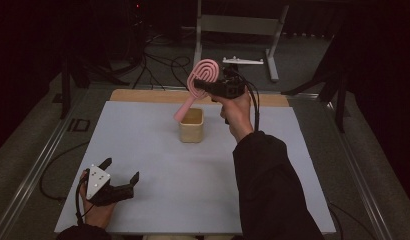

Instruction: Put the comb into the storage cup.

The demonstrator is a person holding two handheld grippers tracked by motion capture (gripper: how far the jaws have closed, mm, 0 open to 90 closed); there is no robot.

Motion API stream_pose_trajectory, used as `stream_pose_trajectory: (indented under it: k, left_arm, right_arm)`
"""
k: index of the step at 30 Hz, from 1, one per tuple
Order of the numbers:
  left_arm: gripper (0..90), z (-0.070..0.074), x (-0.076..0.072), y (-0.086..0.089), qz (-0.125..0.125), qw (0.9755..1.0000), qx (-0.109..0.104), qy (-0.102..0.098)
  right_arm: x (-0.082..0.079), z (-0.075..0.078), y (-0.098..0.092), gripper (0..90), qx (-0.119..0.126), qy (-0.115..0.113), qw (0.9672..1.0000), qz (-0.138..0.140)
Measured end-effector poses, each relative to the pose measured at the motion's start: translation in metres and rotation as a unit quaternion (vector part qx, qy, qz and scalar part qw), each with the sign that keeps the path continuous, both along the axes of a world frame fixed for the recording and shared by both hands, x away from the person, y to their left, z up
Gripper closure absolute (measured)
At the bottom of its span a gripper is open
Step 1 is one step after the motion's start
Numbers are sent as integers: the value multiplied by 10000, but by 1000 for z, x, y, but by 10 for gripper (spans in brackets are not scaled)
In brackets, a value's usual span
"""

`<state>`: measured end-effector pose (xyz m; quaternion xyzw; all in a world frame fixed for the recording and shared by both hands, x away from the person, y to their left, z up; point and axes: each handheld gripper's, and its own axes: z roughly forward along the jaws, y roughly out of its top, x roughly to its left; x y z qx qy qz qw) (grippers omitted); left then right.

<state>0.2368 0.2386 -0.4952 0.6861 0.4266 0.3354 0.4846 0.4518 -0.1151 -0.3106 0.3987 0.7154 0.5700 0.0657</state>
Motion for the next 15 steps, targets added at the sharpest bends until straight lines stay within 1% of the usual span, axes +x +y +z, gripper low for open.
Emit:
stream_pose_trajectory:
  k: [7,15]
  left_arm:
    - [1,0,0,0,-2,10000,23,-4]
    - [1,0,0,0,-8,10000,44,0]
  right_arm:
    - [4,-2,-1,637,20,42,9999,-118]
    - [10,-5,-3,637,-46,69,9996,-272]
